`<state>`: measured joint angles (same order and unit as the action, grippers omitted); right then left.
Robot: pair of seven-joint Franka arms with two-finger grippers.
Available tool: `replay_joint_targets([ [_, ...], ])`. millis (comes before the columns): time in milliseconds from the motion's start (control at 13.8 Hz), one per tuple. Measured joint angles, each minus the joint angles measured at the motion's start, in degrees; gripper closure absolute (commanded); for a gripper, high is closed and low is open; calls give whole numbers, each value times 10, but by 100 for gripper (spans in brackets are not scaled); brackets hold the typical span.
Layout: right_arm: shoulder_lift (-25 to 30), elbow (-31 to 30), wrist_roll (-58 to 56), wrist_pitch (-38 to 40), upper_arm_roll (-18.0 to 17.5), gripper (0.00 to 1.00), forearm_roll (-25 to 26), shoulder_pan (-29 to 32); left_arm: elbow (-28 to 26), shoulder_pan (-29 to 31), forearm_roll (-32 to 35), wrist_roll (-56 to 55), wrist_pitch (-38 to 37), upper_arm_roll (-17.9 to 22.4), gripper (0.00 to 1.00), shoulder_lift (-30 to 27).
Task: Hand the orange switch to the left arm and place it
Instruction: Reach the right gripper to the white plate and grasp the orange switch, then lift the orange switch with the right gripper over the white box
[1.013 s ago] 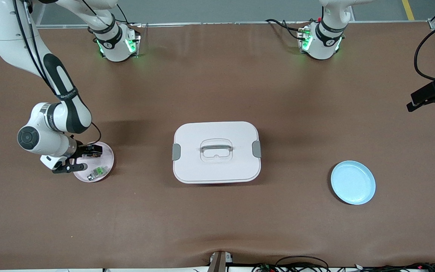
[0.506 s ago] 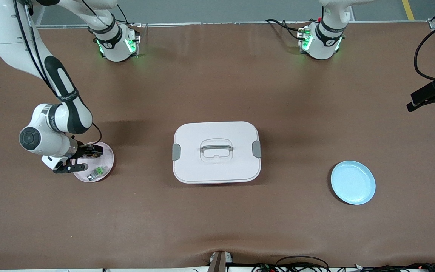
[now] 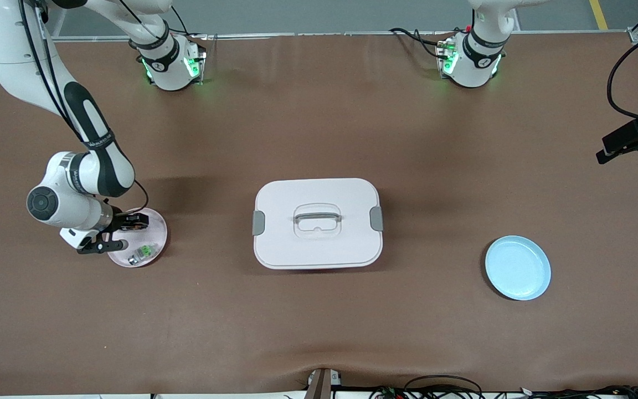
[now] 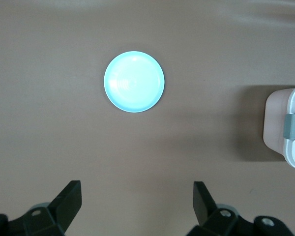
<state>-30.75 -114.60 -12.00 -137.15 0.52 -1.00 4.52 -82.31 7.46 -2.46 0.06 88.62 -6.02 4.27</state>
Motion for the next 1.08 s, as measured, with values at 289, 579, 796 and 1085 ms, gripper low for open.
replay_joint_targets([
  [289, 1, 18, 0, 72, -2, 100, -75, -1, 0, -1, 0, 0, 0, -1, 0, 0],
  [579, 4, 70, 16, 185, 0, 100, -150, 0, 0, -1, 0, 0, 0, -1, 0, 0],
  [796, 10, 120, 95, 275, 0, 100, -160, 0, 0, -1, 0, 0, 0, -2, 0, 0],
  [1085, 27, 184, 210, 383, -7, 100, -181, -14, 1, 0, 0, 0, 0, -1, 0, 0],
])
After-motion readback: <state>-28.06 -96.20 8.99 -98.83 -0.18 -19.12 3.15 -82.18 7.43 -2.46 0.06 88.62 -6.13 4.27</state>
